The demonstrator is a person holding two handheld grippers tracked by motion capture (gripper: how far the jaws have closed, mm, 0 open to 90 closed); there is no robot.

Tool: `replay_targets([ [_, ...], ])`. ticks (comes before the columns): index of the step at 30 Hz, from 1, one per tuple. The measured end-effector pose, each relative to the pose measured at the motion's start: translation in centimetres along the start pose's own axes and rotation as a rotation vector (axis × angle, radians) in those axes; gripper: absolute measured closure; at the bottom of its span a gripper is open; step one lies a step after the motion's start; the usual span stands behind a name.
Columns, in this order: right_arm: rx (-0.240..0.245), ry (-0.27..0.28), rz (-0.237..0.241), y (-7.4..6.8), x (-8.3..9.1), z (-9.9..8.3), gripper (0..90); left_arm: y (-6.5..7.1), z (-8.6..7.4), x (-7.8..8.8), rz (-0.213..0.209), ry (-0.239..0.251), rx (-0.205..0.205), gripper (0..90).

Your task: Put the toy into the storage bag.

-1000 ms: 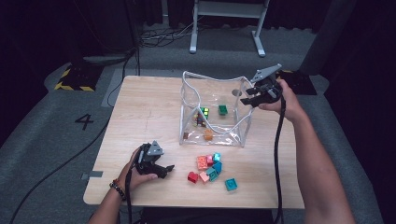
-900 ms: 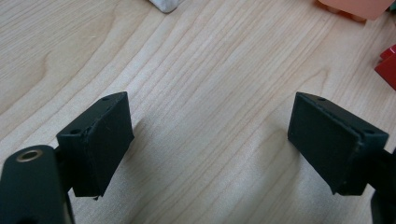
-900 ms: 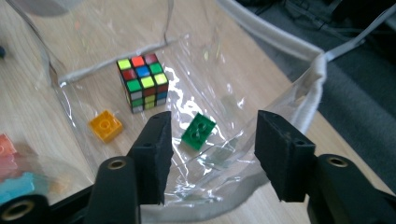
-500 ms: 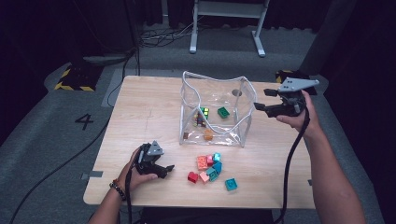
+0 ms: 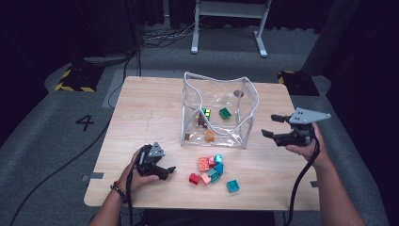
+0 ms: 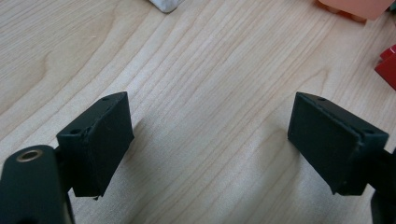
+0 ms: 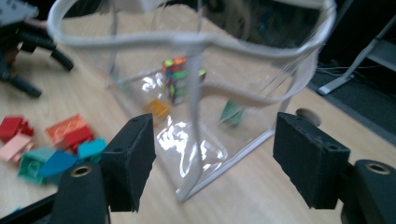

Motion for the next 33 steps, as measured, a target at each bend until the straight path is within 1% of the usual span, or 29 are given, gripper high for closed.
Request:
replay_targets([
  [3, 0.051, -0.047, -0.001, -2.2, -1.0, -1.9, 28.1, 0.0, 0.0, 0.0, 0.0, 0.0, 0.0, 14.1],
  [4, 0.059, -0.053, 0.017, -3.0, -1.4, -2.7, 27.9, 0.0, 0.0, 0.0, 0.0, 0.0, 0.0, 14.2],
  [6, 0.074, -0.068, 0.054, -4.2, -2.0, -3.7, 26.8, 0.0, 0.0, 0.0, 0.0, 0.0, 0.0, 14.2],
  [7, 0.077, -0.074, 0.08, -5.1, -2.4, -4.4, 26.7, 0.0, 0.0, 0.0, 0.0, 0.0, 0.0, 14.1],
  [9, 0.109, -0.082, 0.109, -6.1, -3.0, -5.1, 25.9, 0.0, 0.0, 0.0, 0.0, 0.0, 0.0, 14.2],
  [13, 0.146, -0.09, 0.222, -8.4, -4.4, -6.5, 26.3, 0.0, 0.0, 0.0, 0.0, -0.001, -0.001, 14.2],
  [15, 0.139, -0.088, 0.279, -9.5, -5.0, -6.8, 26.6, 0.0, 0.0, 0.0, 0.0, 0.0, 0.0, 14.2],
  [18, 0.151, -0.103, 0.323, -10.8, -5.8, -7.2, 26.6, 0.0, 0.0, 0.0, 0.0, 0.0, 0.0, 14.2],
  [20, 0.17, -0.121, 0.346, -11.7, -6.3, -7.5, 26.8, 0.0, 0.0, 0.0, -0.002, 0.0, 0.001, 14.2],
  [22, 0.18, -0.13, 0.348, -12.2, -6.9, -7.6, 27.0, 0.0, 0.0, 0.0, -0.002, -0.002, -0.001, 14.2],
  [23, 0.185, -0.13, 0.36, -12.4, -7.1, -7.7, 27.2, 0.0, 0.0, 0.0, 0.0, -0.002, -0.002, 14.2],
  [24, 0.176, -0.128, 0.369, -12.6, -7.4, -7.7, 27.2, 0.0, 0.0, 0.0, -0.001, 0.0, 0.0, 14.2],
  [25, 0.178, -0.131, 0.373, -12.7, -7.6, -7.7, 27.3, 0.0, 0.0, 0.0, -0.002, 0.0, 0.001, 14.2],
  [26, 0.184, -0.136, 0.366, -12.9, -7.8, -7.8, 27.6, 0.0, 0.0, 0.0, 0.004, 0.0, -0.003, 14.2],
  [27, 0.176, -0.142, 0.366, -13.1, -8.0, -7.8, 27.8, -0.1, 0.0, 0.0, 0.007, -0.001, -0.005, 14.2],
  [28, 0.176, -0.142, 0.366, -13.1, -8.0, -7.8, 27.8, -0.1, 0.0, 0.0, 0.007, -0.001, -0.005, 14.2],
  [29, 0.189, -0.136, 0.376, -13.4, -8.5, -7.8, 28.4, -0.1, 0.0, 0.0, 0.006, -0.001, -0.005, 14.2],
  [30, 0.187, -0.145, 0.372, -13.5, -8.6, -7.9, 29.0, 0.0, 0.0, 0.0, 0.004, -0.001, -0.003, 14.2],
  [31, 0.185, -0.15, 0.376, -13.7, -8.8, -7.9, 30.3, 0.0, 0.0, 0.0, 0.006, -0.001, -0.004, 14.2],
  [32, 0.197, -0.153, 0.372, -13.8, -9.0, -8.0, 32.6, 0.0, 0.0, 0.0, 0.005, -0.001, -0.004, 14.2],
  [33, 0.196, -0.165, 0.372, -14.0, -9.2, -8.0, 37.5, 0.0, 0.0, 0.0, 0.005, -0.001, -0.004, 14.1],
])
Point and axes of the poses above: each handheld gripper's, and its own axes: x roughly backward along the jaws, z roughly out of its top, y roughly to its right, the point moved 4 cm from there along -x, roughly forward along the jaws, and after that the axes turned 14 degrees about -y, right-handed, at the moved point
